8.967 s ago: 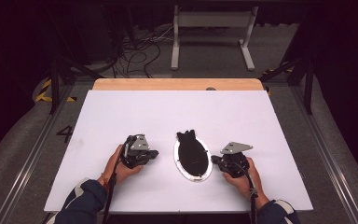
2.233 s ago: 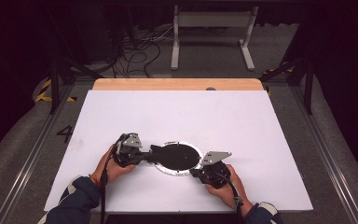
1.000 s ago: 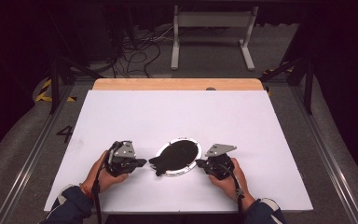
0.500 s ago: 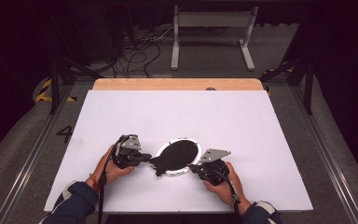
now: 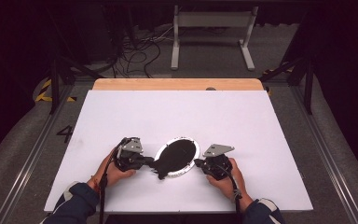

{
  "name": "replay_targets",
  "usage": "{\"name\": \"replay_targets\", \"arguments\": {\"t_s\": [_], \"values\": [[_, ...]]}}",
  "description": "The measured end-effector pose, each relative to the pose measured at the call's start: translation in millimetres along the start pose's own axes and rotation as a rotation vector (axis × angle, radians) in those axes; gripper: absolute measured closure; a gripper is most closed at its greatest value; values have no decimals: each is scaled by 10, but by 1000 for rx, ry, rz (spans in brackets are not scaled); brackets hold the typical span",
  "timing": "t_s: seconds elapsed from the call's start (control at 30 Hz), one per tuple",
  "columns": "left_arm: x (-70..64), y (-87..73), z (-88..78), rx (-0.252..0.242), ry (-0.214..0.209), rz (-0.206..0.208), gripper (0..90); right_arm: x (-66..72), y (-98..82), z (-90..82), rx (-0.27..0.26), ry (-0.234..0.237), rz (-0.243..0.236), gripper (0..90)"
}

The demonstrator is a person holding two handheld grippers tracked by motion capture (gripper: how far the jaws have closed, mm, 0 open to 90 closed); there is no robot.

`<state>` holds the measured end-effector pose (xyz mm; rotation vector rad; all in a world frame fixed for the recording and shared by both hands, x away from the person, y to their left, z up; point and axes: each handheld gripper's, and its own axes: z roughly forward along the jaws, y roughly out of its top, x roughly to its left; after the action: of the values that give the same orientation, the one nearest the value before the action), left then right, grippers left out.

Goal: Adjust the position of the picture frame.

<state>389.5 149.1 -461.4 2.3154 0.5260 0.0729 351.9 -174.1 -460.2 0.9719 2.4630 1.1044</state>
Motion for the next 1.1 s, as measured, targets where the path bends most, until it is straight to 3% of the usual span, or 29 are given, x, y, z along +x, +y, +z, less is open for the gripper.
{"name": "replay_targets", "arguments": {"t_s": [0.23, 0.5, 0.7, 0.9, 1.1], "values": [[-144, 13, 40, -1, -8, 20, 900, -38, -14, -18, 0, 7, 31, 900], [-196, -12, 54, -20, -27, 8, 900, 104, -35, -61, 20, 29, -16, 900], [-243, -11, 94, -42, -37, 0, 900, -22, -33, -58, 10, -3, 26, 900], [-318, 50, 160, -45, -31, 30, 900, -209, -11, -33, -6, -44, 76, 900], [-358, 79, 205, -53, -46, 20, 900, -317, 38, 13, -8, -84, 68, 900]]}}
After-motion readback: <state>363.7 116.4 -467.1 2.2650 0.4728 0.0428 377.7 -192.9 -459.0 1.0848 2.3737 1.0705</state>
